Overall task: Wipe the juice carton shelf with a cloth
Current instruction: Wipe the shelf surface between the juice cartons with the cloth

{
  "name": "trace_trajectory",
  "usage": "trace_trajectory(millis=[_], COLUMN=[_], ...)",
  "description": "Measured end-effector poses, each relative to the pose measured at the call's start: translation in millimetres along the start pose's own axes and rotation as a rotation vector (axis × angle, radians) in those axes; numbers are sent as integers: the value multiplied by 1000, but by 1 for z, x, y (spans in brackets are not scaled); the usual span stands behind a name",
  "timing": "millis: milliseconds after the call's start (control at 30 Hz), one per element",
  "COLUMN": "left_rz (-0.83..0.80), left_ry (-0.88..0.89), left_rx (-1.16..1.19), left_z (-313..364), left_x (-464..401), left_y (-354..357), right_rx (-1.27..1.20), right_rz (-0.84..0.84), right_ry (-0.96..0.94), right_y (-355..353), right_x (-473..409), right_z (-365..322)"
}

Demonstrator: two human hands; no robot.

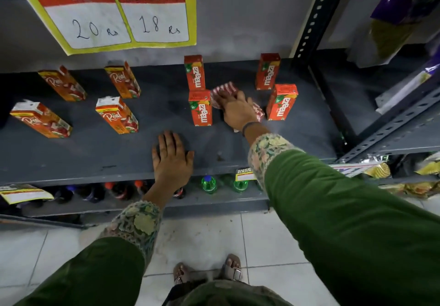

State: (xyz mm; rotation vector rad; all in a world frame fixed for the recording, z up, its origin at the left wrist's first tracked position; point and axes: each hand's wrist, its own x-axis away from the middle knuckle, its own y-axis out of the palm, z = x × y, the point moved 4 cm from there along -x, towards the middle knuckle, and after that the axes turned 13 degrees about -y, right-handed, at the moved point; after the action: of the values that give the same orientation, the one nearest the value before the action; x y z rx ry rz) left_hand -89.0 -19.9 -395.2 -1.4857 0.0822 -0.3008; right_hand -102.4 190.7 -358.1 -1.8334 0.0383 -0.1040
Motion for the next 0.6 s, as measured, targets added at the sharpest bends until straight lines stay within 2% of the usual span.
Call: trace_trajectory(millis=[133,400,533,600], left_rz=[-36,-105,-104,-98], left_ry=[-10,-33,-32,-30], left_rx=[18,12,14,17], left_z=[0,2,1,1], left_x=[-1,-2,-1,-1], left_y=[0,-2,-2,-2], right_rx=[64,8,-137,-116], right_rz=[71,211,405,506], right_ry=[31,104,176,251], right_y=[11,23,13,0], right_x=[22,96,122,111], right_z=[-5,-38,-49,-38])
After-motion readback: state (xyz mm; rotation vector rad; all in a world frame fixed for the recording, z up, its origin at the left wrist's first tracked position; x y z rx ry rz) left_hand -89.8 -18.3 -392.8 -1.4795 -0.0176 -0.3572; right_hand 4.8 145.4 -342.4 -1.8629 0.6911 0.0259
